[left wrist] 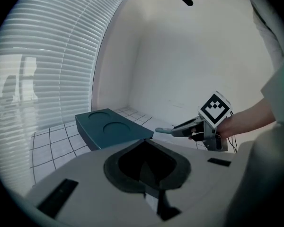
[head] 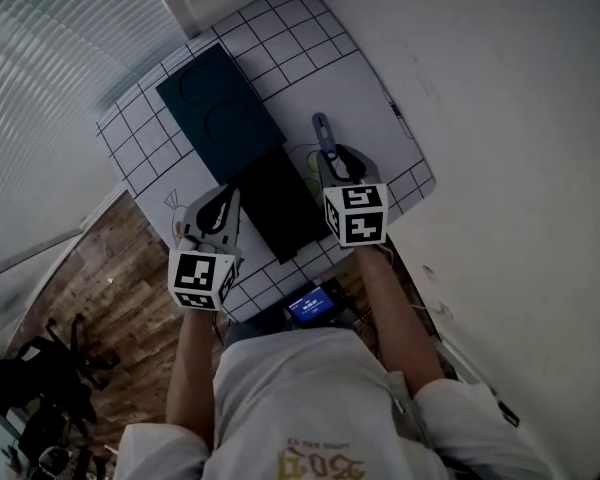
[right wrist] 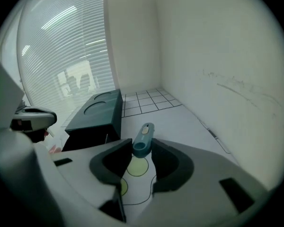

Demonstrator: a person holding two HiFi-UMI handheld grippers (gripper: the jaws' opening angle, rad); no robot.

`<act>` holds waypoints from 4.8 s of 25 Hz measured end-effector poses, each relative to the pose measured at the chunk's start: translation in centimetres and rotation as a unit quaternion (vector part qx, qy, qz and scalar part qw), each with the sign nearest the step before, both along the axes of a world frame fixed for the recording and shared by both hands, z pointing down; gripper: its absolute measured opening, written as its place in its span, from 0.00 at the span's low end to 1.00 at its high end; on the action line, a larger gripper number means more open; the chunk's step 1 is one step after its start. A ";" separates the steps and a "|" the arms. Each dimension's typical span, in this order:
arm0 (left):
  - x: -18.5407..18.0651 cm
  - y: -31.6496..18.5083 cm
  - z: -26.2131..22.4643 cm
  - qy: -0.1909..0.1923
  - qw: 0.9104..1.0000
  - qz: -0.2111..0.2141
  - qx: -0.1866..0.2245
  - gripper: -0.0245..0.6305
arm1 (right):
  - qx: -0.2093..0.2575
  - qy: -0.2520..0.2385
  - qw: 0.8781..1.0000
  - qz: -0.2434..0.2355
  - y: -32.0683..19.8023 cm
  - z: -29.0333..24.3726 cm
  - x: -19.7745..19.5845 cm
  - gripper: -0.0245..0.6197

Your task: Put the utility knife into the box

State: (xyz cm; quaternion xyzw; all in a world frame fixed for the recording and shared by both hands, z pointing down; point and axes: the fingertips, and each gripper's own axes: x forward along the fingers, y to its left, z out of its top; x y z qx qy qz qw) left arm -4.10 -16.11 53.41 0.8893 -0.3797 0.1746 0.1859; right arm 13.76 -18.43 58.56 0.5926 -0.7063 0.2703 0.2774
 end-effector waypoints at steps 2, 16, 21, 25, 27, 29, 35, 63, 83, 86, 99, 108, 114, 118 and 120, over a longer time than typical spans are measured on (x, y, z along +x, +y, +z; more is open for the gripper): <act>0.0 0.2 -0.4 0.001 1.000 0.000 0.003 0.05 | 0.006 -0.002 1.000 0.001 0.5 -0.6 0.1 0.25; 1.2 -0.3 -3.3 0.004 1.000 -0.001 0.031 0.05 | 0.041 -0.011 0.999 -0.004 2.3 -5.0 0.6 0.25; 1.6 -0.1 -4.2 0.007 0.999 -0.005 0.039 0.05 | 0.048 -0.012 0.999 -0.009 3.1 -6.0 0.8 0.25; 1.3 0.1 -4.9 0.012 0.999 -0.020 0.040 0.05 | 0.051 -0.016 0.998 -0.014 4.1 -6.9 0.9 0.25; 1.3 0.2 -5.2 0.008 0.999 -0.019 0.042 0.05 | 0.053 -0.017 0.998 -0.019 4.3 -7.3 0.9 0.25; 1.2 0.3 -5.3 0.004 0.999 -0.020 0.045 0.05 | 0.055 -0.019 0.998 -0.023 4.5 -7.5 0.8 0.25; 0.5 0.8 -5.7 -0.003 0.998 -0.035 0.049 0.05 | 0.054 -0.031 0.997 -0.050 4.9 -7.6 -0.7 0.25; -4.0 3.3 -3.0 -0.009 0.992 -0.120 0.021 0.05 | -0.017 -0.054 0.980 -0.189 7.1 -2.4 -8.8 0.25; -3.5 4.1 1.2 -0.010 0.996 -0.087 -0.028 0.05 | -0.089 -0.020 0.970 -0.223 7.2 3.1 -11.1 0.25; -3.6 4.1 1.4 -0.010 0.996 -0.084 -0.029 0.05 | -0.095 -0.013 0.970 -0.221 7.2 3.1 -11.2 0.25; -4.2 4.2 1.4 -0.009 0.995 -0.093 -0.026 0.05 | -0.092 -0.012 0.973 -0.211 7.0 3.3 -11.0 0.25; -3.6 4.3 1.7 0.000 0.996 -0.082 -0.040 0.05 | -0.091 -0.015 0.973 -0.213 7.0 3.2 -11.1 0.25; -2.7 4.5 1.7 -0.005 0.997 -0.071 -0.040 0.05 | -0.093 -0.028 0.973 -0.207 7.0 3.0 -11.0 0.26; -2.6 4.6 1.4 -0.002 0.997 -0.071 -0.039 0.05 | -0.068 -0.043 0.978 -0.194 6.6 2.1 -10.7 0.25; -2.6 4.6 1.2 -0.003 0.997 -0.073 -0.037 0.05 | -0.040 -0.037 0.981 -0.185 6.2 1.1 -10.2 0.20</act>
